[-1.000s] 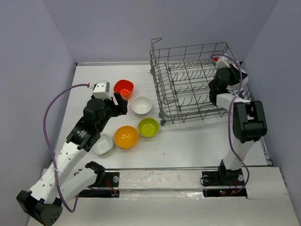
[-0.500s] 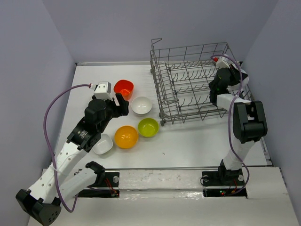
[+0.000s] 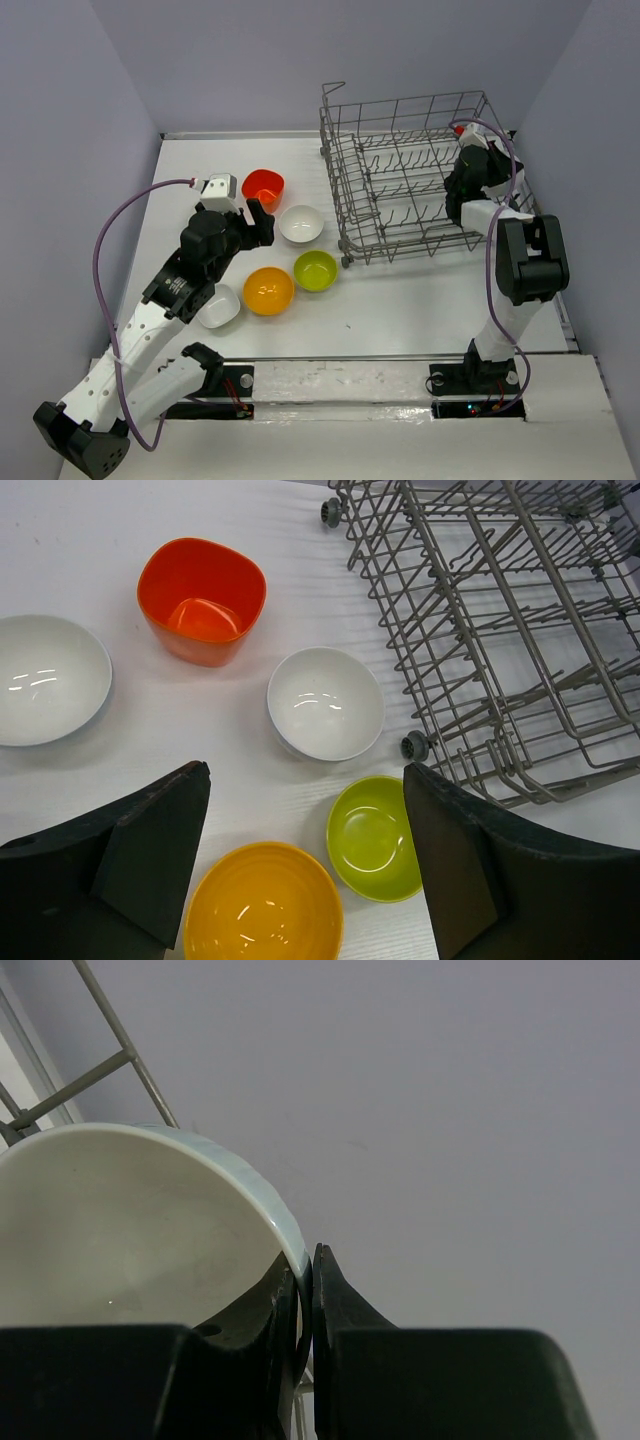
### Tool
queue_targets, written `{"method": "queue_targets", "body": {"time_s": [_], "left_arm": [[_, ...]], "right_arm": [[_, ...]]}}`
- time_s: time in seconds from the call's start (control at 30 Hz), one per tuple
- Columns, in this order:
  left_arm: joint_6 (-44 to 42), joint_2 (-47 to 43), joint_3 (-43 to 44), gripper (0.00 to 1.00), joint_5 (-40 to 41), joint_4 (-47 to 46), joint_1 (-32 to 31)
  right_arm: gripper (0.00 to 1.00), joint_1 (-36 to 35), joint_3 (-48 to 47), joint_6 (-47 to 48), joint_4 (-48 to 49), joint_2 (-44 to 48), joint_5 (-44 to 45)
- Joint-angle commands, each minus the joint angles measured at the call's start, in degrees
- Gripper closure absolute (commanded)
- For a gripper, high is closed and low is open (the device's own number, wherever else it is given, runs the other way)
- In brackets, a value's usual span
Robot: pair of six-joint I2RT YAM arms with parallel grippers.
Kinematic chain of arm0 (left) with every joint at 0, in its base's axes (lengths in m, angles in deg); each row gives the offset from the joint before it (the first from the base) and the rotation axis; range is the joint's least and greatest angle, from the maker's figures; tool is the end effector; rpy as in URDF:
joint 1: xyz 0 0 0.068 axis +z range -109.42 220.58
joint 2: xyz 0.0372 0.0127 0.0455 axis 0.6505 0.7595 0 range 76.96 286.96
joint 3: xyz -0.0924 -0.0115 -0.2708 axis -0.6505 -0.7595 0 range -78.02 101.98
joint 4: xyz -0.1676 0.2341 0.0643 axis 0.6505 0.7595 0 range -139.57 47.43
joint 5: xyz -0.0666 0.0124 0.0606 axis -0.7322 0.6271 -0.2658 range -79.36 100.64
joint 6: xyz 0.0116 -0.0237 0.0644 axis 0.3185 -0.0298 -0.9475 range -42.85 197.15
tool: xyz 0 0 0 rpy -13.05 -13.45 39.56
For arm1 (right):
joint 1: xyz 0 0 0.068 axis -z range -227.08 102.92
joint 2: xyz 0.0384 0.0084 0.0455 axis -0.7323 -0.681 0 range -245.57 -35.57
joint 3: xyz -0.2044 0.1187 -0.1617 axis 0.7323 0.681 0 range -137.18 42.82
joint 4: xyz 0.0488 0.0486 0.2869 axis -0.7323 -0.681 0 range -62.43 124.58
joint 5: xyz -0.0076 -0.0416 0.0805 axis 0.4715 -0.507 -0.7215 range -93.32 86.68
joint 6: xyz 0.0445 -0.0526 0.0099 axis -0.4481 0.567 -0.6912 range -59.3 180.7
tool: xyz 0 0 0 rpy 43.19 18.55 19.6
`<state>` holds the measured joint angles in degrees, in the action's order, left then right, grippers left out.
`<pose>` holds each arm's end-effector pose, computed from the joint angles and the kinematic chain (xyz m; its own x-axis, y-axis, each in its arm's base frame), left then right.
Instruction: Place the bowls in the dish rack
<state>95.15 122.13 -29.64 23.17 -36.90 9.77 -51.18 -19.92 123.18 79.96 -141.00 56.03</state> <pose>0.2023 -0.1065 0.3649 -0.2318 -0.2129 -0.9492 0.2571 0.9277 -0.2709 0.4460 -0.0169 0.2403 -0.7062 -0.5038 -0.4974 0.4208 0.2664 -0.8672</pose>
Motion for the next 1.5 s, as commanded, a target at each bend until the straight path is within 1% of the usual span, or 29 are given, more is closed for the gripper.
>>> {"method": "queue_targets", "body": {"time_s": [0.0,0.33,0.53,0.73,0.87,1.17,1.3,1.47], "left_arm": [[-0.86,-0.26,-0.3,0.12,1.0,-1.5,-0.48],[-0.95,-0.34,-0.3,0.12,1.18,-1.42,-0.57],[-0.95,-0.26,-0.3,0.12,1.09,-1.42,-0.66],[-1.04,-0.08,-0.22,0.11,1.09,-1.42,-0.74],[-1.12,0.27,-0.22,0.11,1.35,-1.24,-1.01],[-1.12,-0.26,-0.22,0.1,2.49,-0.98,-1.8],[-1.13,-0.26,-0.3,0.09,2.85,-0.89,-2.24],[-1.21,-0.25,-0.3,0.09,3.2,-0.89,-2.59]], "right_arm": [[0.99,1.2,3.85,-2.97,1.64,-1.01,-0.47],[0.99,1.2,4.82,-5.35,-1.53,-0.04,-1.52],[0.99,1.2,4.82,-5.0,-1.09,-0.13,-1.7],[0.99,1.73,4.38,-0.53,1.37,0.22,-2.57],[0.99,1.73,3.77,0.54,-1.7,1.45,-2.75],[0.99,1.73,4.91,3.08,-2.15,2.42,-3.19],[0.99,1.73,5.0,7.21,3.38,1.72,-2.66],[0.99,1.73,4.47,10.12,5.33,1.28,-2.49]]}}
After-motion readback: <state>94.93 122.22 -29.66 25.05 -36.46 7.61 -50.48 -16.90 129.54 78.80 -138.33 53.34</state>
